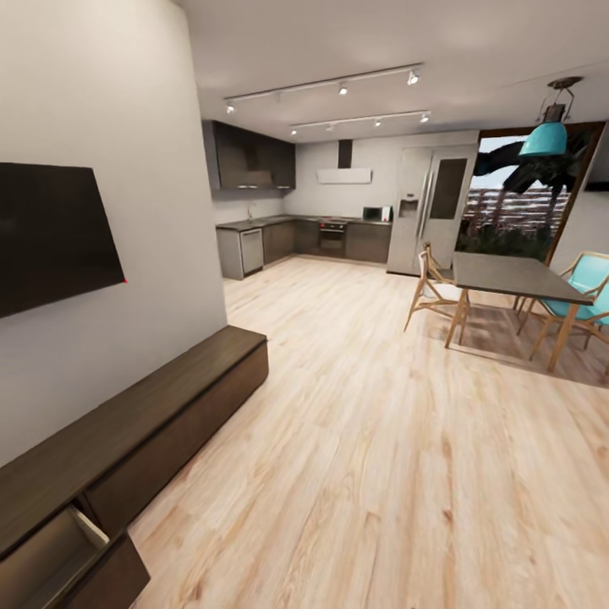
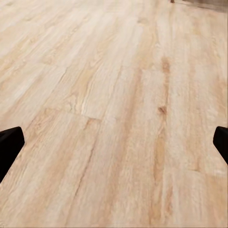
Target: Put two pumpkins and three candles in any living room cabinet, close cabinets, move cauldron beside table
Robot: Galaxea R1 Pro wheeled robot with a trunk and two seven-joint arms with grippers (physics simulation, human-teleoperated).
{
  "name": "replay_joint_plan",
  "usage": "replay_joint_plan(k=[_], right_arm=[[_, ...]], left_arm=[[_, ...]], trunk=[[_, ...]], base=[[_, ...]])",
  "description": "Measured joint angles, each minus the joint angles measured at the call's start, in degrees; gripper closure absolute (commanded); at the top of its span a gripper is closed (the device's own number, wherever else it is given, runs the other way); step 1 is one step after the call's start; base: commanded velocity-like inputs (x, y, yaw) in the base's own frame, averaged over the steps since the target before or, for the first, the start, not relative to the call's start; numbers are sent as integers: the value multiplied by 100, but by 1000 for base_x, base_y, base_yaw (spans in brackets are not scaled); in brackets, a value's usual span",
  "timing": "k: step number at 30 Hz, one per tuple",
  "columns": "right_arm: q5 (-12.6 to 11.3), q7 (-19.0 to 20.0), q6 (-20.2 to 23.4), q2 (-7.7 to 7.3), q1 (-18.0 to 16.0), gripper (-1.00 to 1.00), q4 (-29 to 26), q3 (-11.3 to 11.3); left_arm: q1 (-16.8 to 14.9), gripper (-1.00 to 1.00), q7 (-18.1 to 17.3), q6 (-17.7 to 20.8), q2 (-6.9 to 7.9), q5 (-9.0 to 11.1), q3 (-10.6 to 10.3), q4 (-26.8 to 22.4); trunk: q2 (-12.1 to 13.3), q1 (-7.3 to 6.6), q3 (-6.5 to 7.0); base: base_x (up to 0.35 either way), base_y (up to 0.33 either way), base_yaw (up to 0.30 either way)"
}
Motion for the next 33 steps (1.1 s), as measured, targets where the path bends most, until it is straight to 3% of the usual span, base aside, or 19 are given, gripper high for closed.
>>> replay_joint_plan(k=[2,7,17,21,27,33], right_arm=[[78,15,-351,4,232,-100,5,6],[215,20,-416,28,463,-100,4,17],[212,-30,-418,52,485,-100,0,30],[197,-35,-418,52,486,-100,0,23],[203,-8,-418,30,486,-100,0,13],[219,8,-221,14,486,-100,-3,3]], left_arm=[[142,-100,-5,-358,-4,0,-9,-3],[245,-100,3,-696,3,18,-4,-5],[253,-100,8,-698,-8,15,2,-6],[253,-100,4,-637,-13,14,-7,-4],[253,-100,-27,-179,-20,5,-13,-10],[253,-100,-25,-95,-17,14,9,-12]], trunk=[[0,0,-12],[1,3,-26],[0,3,-28],[0,1,-28],[0,0,-28],[0,0,-28]], base=[[321,-107,0],[146,-33,0],[33,-2,-104],[260,0,-258],[309,0,-266],[319,0,-269]])
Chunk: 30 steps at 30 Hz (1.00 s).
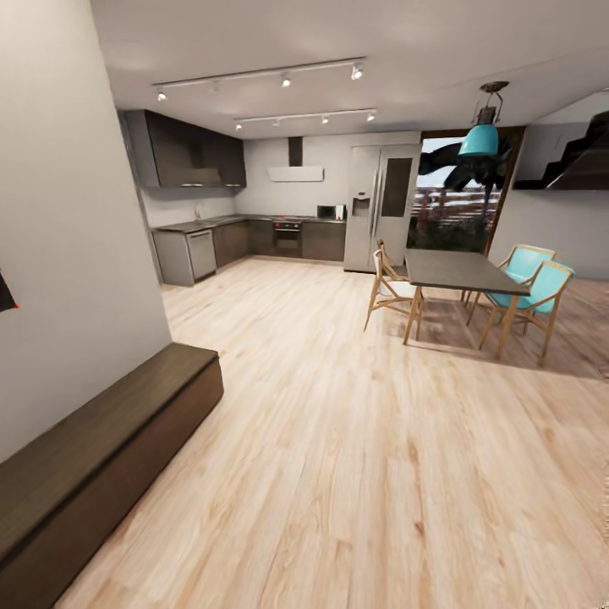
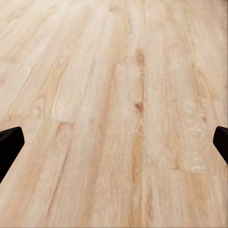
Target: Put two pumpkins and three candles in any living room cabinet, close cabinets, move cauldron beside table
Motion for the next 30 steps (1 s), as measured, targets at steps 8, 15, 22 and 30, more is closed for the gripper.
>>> replay_joint_plan(k=[8,15,22,30], right_arm=[[5,9,19,-6,0,-100,-5,0],[-3,4,25,-64,0,-100,-5,-14],[-29,1,28,-135,0,-100,-5,-9],[-50,-26,32,-190,0,-100,-5,-25]], left_arm=[[0,-100,48,12,18,20,34,5],[-2,-100,42,352,664,143,366,1],[-2,-100,-2,541,813,172,421,-3],[-2,-100,-6,549,779,159,424,5]], trunk=[[0,0,0],[0,0,0],[0,0,0],[0,0,0]], base=[[320,-14,-285],[318,-99,-293],[326,-9,-294],[330,0,-295]])
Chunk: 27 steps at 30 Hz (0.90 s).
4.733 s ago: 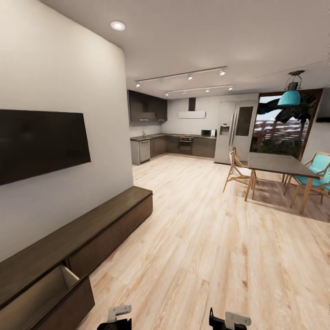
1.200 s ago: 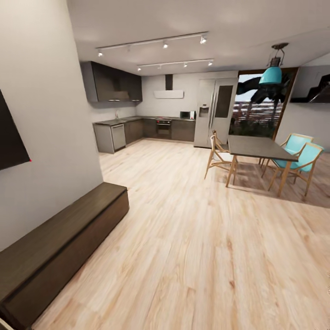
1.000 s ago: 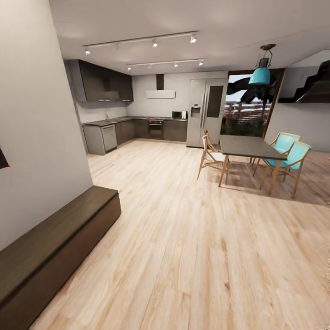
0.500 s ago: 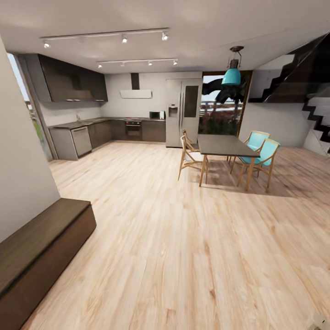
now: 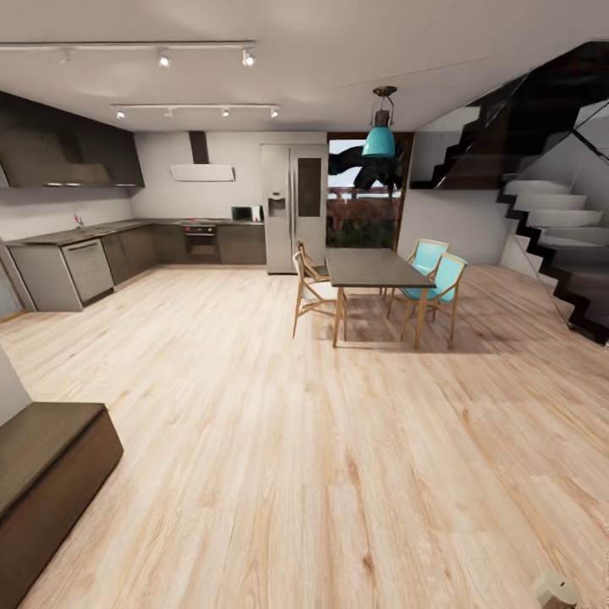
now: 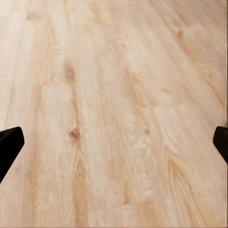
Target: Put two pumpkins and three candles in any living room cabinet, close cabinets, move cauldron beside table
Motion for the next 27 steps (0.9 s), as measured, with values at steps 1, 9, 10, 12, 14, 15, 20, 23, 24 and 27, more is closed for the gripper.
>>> replay_joint_plan(k=[1,9,10,12,14,15,20,23,24,27], right_arm=[[3,0,1,-4,0,-100,0,2],[1,3,6,-9,-1,-100,0,-1],[1,2,6,-9,-1,-100,0,-1],[1,0,7,-9,-1,-100,0,-1],[1,-7,7,-9,-1,-100,0,-1],[1,-8,6,-9,-1,-100,0,-1],[3,-15,1,9,-1,-100,0,6],[4,-17,4,18,-1,-100,0,12],[1,-25,7,31,-1,-100,-1,18],[-6,-26,5,29,-2,-100,-31,11]], left_arm=[[0,-100,0,1,0,0,0,0],[1,-100,0,4,-24,9,0,-1],[1,-100,0,4,-24,9,0,-1],[2,-100,1,5,-27,11,0,-1],[1,-100,0,7,-34,10,-2,-1],[1,-100,0,7,-52,10,-4,0],[1,-100,6,9,-150,11,-2,-1],[1,-100,7,11,-165,11,-1,-1],[2,-100,8,12,-173,11,-1,-1],[1,-100,9,8,-175,11,0,-1]], trunk=[[0,0,0],[0,0,-24],[0,0,-31],[0,1,-48],[0,1,-65],[0,2,-73],[1,3,-90],[1,3,-93],[1,3,-93],[1,3,-103]], base=[[330,0,-295],[316,0,-211],[280,0,-46],[243,0,-52],[165,0,-116],[84,0,-99],[39,0,-46],[9,0,-10],[0,0,0],[0,0,0]])
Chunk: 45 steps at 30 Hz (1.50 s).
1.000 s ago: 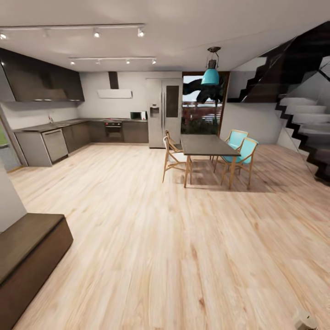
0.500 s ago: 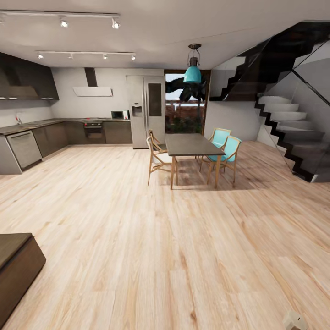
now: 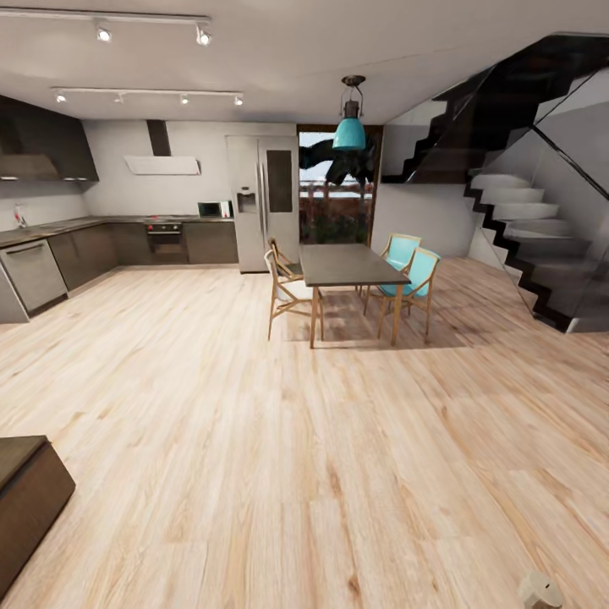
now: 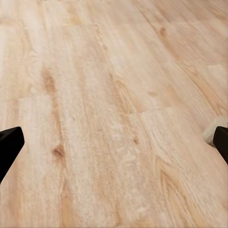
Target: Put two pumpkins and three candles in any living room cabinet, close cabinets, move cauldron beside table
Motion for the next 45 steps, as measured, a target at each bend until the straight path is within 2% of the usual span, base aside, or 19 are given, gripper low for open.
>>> replay_joint_plan(k=[20,23,27,38,45], right_arm=[[-18,-3,-3,-2,-1,-100,-67,-12],[-18,1,-3,-2,-1,-100,-69,-12],[-18,1,-4,-2,-1,-100,-67,-12],[-19,2,5,-9,-1,-100,-68,-27],[-13,18,448,-22,0,-100,-76,-29]], left_arm=[[0,-100,-2,-4,-9,-2,0,0],[0,-100,-1,-4,-86,-8,-1,0],[0,-100,-1,3,-134,-16,-5,-1],[-1,-100,-1,15,-142,-19,-17,1],[-1,-100,0,13,-152,-19,-24,1]], trunk=[[0,0,-175],[0,0,-203],[0,-1,-240],[0,-2,-337],[-1,0,-372]], base=[[0,0,0],[0,-5,0],[103,-194,0],[183,-269,-91],[69,-73,-225]])
